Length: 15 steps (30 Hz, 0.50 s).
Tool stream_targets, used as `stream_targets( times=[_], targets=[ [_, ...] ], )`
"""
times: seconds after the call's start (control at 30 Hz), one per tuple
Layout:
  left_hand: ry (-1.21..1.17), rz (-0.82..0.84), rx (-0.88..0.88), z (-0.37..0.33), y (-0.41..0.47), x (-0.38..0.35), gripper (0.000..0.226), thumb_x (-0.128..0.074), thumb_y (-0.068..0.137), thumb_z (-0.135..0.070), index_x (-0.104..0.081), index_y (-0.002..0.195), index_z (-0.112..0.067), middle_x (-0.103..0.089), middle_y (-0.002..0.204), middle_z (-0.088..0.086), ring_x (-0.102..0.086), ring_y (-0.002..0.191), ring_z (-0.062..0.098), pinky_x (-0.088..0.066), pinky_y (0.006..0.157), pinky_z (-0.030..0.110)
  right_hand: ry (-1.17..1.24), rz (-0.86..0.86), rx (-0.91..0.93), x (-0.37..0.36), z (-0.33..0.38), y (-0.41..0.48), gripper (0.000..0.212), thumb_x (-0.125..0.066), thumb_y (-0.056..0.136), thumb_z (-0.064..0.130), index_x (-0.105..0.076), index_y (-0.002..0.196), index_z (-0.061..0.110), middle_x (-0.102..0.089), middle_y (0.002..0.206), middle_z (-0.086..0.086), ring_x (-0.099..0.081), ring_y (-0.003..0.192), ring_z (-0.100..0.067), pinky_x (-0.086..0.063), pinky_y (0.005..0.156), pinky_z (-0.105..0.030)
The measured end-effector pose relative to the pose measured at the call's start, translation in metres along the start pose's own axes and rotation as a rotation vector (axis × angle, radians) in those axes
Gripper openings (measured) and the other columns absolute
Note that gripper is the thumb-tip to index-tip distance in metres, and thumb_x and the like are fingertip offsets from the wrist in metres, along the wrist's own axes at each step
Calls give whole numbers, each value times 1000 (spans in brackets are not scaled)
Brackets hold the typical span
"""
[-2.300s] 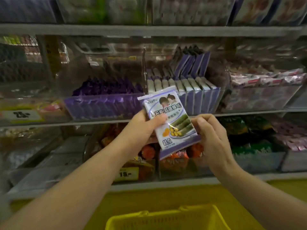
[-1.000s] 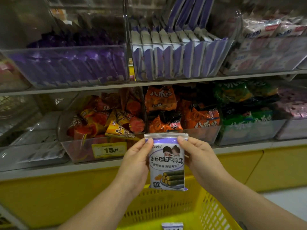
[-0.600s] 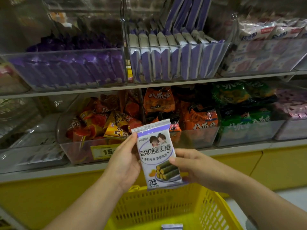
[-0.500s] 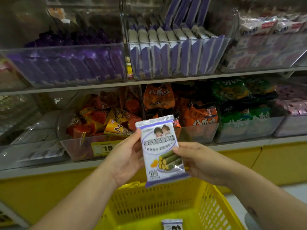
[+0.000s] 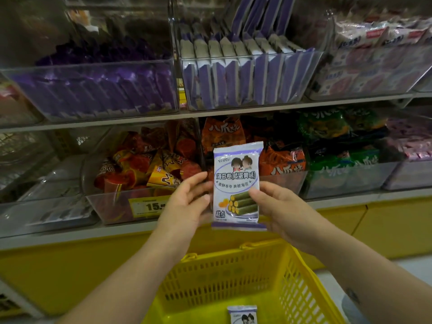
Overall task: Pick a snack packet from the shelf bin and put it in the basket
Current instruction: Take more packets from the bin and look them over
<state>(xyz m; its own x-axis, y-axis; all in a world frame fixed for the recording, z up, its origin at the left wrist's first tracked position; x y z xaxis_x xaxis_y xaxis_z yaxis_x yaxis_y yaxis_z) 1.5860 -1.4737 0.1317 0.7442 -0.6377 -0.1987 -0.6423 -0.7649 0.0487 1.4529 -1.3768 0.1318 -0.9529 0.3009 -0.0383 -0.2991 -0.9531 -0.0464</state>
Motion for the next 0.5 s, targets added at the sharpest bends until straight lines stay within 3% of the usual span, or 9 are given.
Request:
stream_targets(
  times=[0.1,0.2,0.3,0.37,0.5],
  targets=[
    [46,137,-115,-2,-6,-18,40,-61,91,-30,-53,131,-33,-68,120,-13,-65,108,5,-56,80,24,-135,-89,189,-8,11,-4,33,-65,79,40,-58,110,31,-72,106,8,-69,99,-10,-58,69,-28],
    [91,234,-68,8,-11,-28,57,-68,79,-54,-52,131,-36,-66,125,-5,-63,113,14,-52,86,31,-268,-63,234,-19,6,-5,38,-64,71,54,-57,104,37,-67,110,11,-62,107,-7,-54,84,-30],
    [54,197,-54,11,-10,-25,53,-67,76,-49,-54,126,-37,-67,124,-7,-62,117,15,-48,100,43,-334,-106,276,-13,5,-4,17,-67,85,38,-58,99,40,-65,102,15,-59,98,4,-49,81,-15],
    [-3,227,-50,8,-10,-25,48,-65,78,-43,-55,124,-35,-67,124,-5,-63,115,18,-53,94,40,-295,-147,291,-5,9,-2,24,-67,87,25,-54,104,36,-65,100,14,-61,94,3,-51,76,-16],
    [-166,266,29,8,-12,-27,41,-62,85,-25,-58,125,-33,-68,124,1,-65,113,21,-57,81,37,-161,-115,264,5,17,-1,51,-68,78,41,-44,124,41,-69,110,10,-67,99,-4,-56,74,-27]
  ],
)
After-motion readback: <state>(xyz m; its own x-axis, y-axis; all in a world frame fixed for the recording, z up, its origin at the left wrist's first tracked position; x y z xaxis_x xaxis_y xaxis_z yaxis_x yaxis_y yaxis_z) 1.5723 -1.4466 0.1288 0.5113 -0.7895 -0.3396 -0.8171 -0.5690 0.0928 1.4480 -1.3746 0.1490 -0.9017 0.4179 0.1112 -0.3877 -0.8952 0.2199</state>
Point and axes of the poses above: each hand's wrist, its own y-axis towards the middle knuckle, its own x-axis out of the back of the hand, z = x × y, the point moved 7 cm from there along y, towards the middle knuckle
